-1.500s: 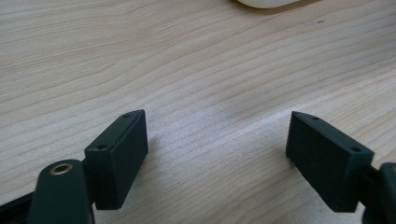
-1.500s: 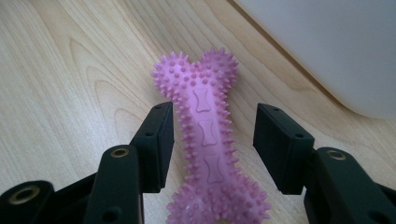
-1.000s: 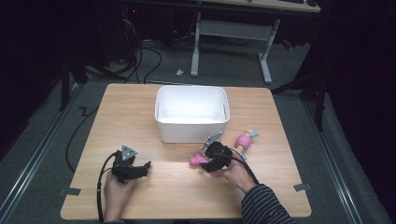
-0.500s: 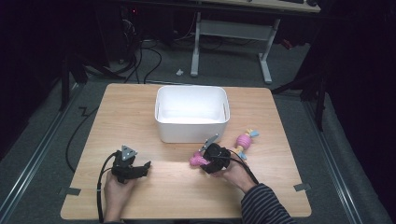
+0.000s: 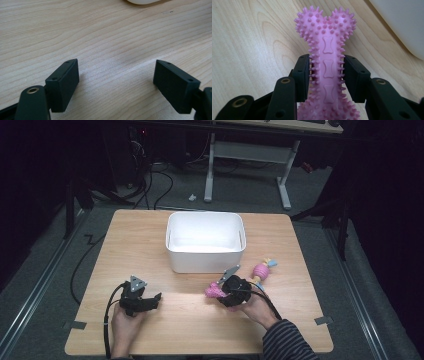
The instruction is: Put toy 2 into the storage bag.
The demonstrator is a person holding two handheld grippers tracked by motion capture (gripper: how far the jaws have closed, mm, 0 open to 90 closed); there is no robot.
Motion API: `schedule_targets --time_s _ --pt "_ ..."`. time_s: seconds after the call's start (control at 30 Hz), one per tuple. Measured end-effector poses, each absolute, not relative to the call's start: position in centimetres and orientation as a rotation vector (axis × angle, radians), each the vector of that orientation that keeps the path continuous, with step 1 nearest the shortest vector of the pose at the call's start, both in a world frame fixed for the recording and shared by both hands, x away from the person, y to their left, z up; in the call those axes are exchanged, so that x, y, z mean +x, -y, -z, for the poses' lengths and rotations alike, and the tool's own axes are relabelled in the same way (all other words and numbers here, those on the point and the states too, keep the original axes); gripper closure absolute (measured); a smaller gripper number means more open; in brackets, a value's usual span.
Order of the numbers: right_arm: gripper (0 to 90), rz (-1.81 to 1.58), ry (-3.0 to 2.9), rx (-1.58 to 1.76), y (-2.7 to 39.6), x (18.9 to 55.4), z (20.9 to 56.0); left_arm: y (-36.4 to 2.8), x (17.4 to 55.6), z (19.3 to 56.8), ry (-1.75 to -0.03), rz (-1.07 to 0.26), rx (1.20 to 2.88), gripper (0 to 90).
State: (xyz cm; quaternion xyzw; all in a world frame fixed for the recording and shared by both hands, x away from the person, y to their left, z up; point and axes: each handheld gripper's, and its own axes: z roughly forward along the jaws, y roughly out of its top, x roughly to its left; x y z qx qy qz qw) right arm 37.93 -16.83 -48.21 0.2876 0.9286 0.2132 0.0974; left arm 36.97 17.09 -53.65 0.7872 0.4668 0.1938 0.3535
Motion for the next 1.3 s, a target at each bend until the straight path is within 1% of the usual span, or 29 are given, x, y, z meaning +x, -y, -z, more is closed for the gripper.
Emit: schedule_targets --time_s 0.2,0.33,0.57,0.9,1.13,1.3 --pt "58.5 -0.728 -2.730 0.897 18.4 37.2 47.0 -17.1 37.0 53.6 -1.205 -0.503 2.038 21.0" --pt "58.5 -0.866 -2.692 0.941 19.3 36.8 45.7 -17.1 37.0 53.6 -1.205 -0.504 2.040 21.0" --pt "58.5 -0.942 -2.638 0.988 21.0 36.8 44.4 -17.0 37.0 53.7 -1.205 -0.509 2.043 20.9" --pt "58.5 -0.974 -2.610 0.935 21.3 36.5 41.9 -17.0 37.0 53.7 -1.206 -0.507 2.041 21.3" --pt "58.9 -1.060 -2.581 0.922 21.6 37.3 39.2 -17.0 37.0 53.7 -1.206 -0.508 2.040 21.3" --pt "58.8 -1.078 -2.586 0.913 21.6 37.8 38.2 -17.0 37.0 53.7 -1.206 -0.507 2.040 21.3"
